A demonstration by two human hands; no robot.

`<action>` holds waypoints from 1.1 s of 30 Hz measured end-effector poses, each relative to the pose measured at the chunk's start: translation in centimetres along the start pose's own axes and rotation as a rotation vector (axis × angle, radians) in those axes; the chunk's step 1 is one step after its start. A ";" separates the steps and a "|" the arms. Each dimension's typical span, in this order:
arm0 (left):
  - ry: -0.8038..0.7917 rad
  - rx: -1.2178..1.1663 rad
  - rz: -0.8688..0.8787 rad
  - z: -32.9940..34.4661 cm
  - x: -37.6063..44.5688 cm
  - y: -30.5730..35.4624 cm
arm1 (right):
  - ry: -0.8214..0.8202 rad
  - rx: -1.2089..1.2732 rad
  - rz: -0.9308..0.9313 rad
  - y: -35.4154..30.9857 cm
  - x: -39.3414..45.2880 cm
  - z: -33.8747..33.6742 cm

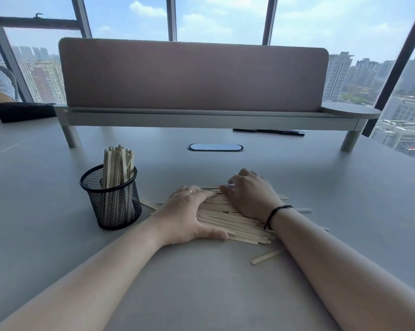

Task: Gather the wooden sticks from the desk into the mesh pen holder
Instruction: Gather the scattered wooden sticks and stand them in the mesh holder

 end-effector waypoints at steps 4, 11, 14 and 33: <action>-0.008 -0.003 -0.035 0.1 0.0 0.1 | 0.038 -0.021 -0.012 -0.2 -0.3 -0.3; 0.011 0.000 -0.074 -0.1 -0.2 0.0 | 0.023 -0.040 -0.024 -0.7 -0.2 0.1; 0.011 0.033 -0.078 0.0 -0.1 -0.1 | 0.002 -0.046 -0.026 -0.9 -0.3 0.0; 0.025 0.098 -0.113 -0.2 -0.1 -0.3 | 0.062 -0.157 -0.153 -2.6 -1.2 -1.0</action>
Point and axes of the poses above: each hand's wrist, its own x-axis towards the middle knuckle, its own z-axis out of the palm, y = z × x, the point moved 6 cm from there along x, towards the middle knuckle, and after that the axes turned 11 degrees about x, right-handed, at the moved point
